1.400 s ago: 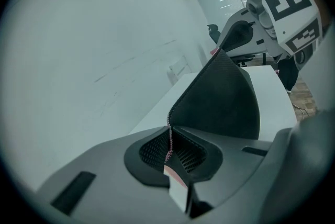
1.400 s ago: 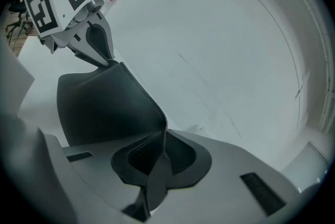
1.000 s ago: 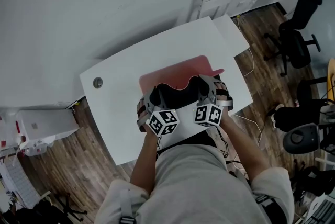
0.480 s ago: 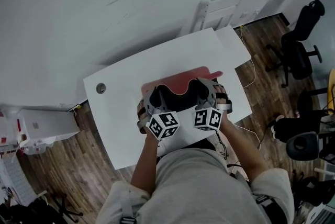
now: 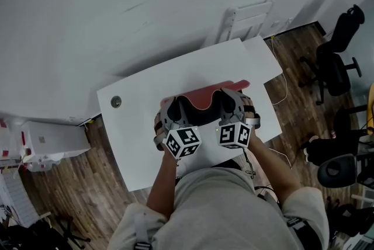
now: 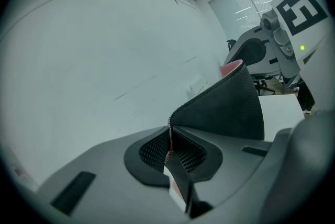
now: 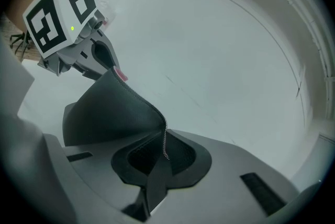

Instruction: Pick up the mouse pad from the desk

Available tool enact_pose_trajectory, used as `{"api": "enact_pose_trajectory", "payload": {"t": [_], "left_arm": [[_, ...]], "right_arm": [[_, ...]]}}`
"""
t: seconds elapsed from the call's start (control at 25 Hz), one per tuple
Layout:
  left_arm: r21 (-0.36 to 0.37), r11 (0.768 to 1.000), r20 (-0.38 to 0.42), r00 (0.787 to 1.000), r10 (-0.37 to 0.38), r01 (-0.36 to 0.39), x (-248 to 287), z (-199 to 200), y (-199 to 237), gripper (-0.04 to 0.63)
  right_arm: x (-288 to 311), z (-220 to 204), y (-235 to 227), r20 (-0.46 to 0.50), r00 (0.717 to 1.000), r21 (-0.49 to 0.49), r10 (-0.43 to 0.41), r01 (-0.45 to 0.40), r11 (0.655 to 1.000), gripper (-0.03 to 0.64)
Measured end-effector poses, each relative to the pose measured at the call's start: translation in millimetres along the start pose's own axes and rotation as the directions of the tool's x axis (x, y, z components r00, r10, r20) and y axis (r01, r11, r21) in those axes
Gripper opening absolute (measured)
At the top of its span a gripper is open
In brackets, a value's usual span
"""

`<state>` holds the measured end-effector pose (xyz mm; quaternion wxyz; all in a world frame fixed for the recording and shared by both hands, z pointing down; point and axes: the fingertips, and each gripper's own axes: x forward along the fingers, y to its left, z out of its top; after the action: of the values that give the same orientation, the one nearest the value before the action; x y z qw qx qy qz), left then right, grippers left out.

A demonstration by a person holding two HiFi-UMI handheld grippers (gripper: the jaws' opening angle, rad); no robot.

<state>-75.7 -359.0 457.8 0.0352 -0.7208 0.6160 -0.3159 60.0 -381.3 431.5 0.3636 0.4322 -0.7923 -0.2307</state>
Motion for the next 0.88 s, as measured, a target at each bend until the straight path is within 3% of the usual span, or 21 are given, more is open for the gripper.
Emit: {"api": "enact_pose_trajectory", "payload": {"t": [0.88], "left_arm": [[-0.088, 0.996, 0.148, 0.989, -0.016, 0.029, -15, 51, 16, 0.028]], "right_arm": [[-11, 47, -34, 0.115, 0.993, 0.114, -0.035, 0.022, 0.993, 0.054]]}}
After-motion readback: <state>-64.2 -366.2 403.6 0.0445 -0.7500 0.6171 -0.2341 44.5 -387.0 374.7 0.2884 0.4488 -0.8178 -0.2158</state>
